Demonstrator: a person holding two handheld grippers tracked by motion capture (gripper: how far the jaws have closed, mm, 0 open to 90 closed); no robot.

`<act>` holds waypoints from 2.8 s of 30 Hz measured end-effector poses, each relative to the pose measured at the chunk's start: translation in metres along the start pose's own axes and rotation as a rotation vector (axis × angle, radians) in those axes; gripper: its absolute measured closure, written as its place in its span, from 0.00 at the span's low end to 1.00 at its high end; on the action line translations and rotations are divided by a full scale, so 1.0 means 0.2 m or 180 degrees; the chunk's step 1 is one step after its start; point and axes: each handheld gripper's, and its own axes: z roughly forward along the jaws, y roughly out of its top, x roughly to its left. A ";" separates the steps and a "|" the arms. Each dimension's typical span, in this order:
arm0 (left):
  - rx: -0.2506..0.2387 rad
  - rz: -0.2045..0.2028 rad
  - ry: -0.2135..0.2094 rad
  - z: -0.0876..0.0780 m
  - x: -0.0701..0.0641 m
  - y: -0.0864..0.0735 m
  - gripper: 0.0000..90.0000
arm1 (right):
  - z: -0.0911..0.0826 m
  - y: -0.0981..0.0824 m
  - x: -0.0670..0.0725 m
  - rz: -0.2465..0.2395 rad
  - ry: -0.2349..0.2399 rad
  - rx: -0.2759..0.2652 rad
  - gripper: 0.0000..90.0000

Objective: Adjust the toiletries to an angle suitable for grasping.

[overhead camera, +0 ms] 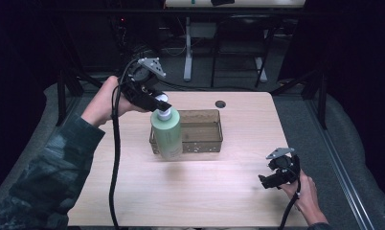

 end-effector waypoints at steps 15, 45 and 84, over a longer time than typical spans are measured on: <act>0.0000 -0.0060 0.0083 -0.04 0.07 0.05 0.70 | 0.00 0.00 0.00 0.0006 -0.0002 0.0010 0.00; 0.0060 -0.0286 0.0411 -0.02 0.26 0.12 0.70 | 0.00 -0.01 0.00 0.0004 -0.0004 0.0029 0.00; 0.0127 -0.0520 0.0524 0.13 0.37 0.03 0.70 | 0.00 -0.01 0.00 -0.0015 -0.0010 0.0044 0.01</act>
